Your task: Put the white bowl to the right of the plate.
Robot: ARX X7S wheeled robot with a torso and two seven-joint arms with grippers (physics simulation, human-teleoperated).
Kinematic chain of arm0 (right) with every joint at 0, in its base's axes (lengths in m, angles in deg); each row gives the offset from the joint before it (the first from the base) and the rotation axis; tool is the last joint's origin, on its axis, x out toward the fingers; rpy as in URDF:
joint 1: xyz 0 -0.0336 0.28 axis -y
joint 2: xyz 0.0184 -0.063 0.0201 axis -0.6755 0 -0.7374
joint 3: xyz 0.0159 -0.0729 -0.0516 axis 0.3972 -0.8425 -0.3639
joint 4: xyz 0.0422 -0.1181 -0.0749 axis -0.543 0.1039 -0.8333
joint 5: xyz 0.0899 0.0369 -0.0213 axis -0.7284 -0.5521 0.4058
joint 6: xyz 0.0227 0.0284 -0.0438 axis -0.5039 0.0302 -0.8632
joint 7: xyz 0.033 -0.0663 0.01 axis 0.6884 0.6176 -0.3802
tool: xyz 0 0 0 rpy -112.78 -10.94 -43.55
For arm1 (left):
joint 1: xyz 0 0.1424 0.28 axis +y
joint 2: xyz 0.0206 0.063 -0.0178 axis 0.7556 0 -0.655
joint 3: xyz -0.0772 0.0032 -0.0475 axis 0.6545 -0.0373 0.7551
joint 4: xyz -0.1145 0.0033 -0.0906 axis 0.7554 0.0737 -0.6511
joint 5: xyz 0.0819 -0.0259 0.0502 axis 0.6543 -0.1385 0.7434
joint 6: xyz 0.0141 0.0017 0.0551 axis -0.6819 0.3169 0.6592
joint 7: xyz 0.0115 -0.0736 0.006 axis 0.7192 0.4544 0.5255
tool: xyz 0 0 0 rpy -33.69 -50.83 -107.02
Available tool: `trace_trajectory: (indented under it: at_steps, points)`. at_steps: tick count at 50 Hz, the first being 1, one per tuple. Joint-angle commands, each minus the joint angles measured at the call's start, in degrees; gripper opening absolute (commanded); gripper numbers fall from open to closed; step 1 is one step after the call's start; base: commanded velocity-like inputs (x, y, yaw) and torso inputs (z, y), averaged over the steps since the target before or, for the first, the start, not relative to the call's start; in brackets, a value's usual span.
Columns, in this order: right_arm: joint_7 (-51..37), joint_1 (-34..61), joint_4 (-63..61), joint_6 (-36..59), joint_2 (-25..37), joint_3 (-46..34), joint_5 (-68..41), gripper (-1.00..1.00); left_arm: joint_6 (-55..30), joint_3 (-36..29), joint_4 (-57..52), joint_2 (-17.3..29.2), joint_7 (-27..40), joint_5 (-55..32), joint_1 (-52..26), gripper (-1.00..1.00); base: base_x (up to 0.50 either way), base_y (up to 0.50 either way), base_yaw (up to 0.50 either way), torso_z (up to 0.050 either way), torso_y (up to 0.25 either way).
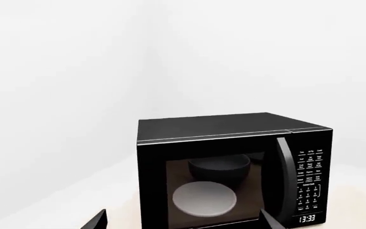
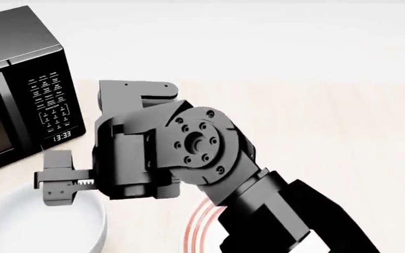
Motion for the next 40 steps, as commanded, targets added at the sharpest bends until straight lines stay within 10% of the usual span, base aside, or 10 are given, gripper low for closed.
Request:
trace_trajectory:
  at_steps: [1,20,40]
  points:
    - [0.26,-0.34,3.58,-8.03,-0.06,-6.36,-8.52,1.0,0.68,0.41,-0.95,-0.05,-0.06,-0.67,1.0,1.0,0.0,0.0,0.0,0.0,0.0]
    - [9.23,4.4,5.3,-20.31,-0.21,-30.48,-23.0,1.0,1.49,0.64,-2.29,0.12,-0.03,-1.49,2.22,1.0,0.0,0.0,0.0,0.0,0.0]
    - [15.8,3.68,7.04,-26.16,-0.24,-38.85,-28.72,1.0,2.53,0.57,-2.57,0.3,0.15,-1.91,3.01,1.0,0.0,0.0,0.0,0.0,0.0]
